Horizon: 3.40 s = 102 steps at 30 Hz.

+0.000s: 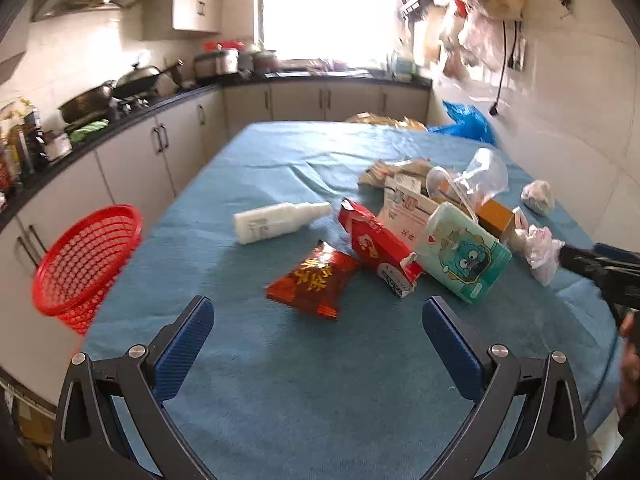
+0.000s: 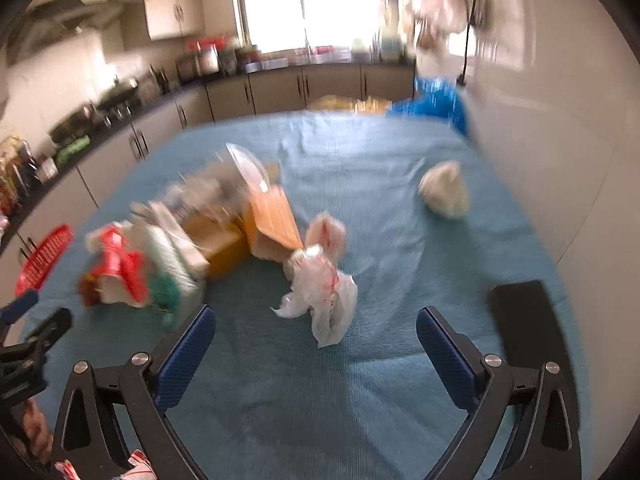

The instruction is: Collect trash

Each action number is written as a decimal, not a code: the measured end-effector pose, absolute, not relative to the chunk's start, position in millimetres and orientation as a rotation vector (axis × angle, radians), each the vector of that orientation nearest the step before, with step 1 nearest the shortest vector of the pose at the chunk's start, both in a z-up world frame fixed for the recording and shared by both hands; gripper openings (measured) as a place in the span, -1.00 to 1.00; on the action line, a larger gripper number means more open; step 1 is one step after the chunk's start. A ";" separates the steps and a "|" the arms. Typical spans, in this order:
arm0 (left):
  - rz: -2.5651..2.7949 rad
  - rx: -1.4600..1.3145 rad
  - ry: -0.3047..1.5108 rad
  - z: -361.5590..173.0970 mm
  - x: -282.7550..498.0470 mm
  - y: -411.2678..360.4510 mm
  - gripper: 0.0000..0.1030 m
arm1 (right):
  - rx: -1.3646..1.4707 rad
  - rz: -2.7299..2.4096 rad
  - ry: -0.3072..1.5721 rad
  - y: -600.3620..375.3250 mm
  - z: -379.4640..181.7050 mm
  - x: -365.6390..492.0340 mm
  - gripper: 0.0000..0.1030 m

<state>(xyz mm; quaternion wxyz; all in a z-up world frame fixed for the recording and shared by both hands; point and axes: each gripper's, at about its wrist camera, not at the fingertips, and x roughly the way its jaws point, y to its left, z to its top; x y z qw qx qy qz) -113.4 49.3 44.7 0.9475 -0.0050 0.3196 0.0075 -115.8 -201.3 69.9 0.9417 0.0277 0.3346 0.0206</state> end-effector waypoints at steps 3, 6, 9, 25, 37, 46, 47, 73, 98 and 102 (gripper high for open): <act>0.060 -0.016 0.607 48.1 -125.9 49.7 1.00 | 0.060 0.052 0.578 -191.5 80.5 -140.0 0.98; 0.094 0.001 0.583 50.7 -132.7 48.4 1.00 | 0.009 0.060 0.552 -175.4 77.5 -152.6 0.93; 0.109 0.003 0.580 52.1 -136.9 51.0 1.00 | 0.017 0.071 0.560 -172.9 71.7 -152.7 0.87; 0.151 0.026 0.623 44.5 -134.3 54.9 1.00 | 0.007 0.096 0.656 -162.8 60.1 -147.0 0.72; 0.163 0.025 0.637 41.4 -133.2 57.9 1.00 | -0.004 0.099 0.675 -161.0 57.4 -143.9 0.72; 0.163 0.024 0.640 40.7 -133.8 58.7 1.00 | -0.019 0.096 0.677 -159.5 58.0 -143.2 0.72; 0.162 0.023 0.641 40.3 -133.7 58.8 1.00 | -0.027 0.086 0.681 -158.9 57.5 -142.1 0.72; 0.158 0.021 0.665 37.1 -129.5 58.2 1.00 | -0.073 0.027 0.707 -162.8 52.5 -132.6 0.70; 0.105 -0.019 0.723 41.4 -109.3 74.2 1.00 | -0.006 0.060 0.754 -179.1 46.2 -105.2 0.49; 0.064 -0.076 0.762 43.7 -97.6 83.7 1.00 | 0.028 0.057 0.751 -190.3 50.8 -98.7 0.49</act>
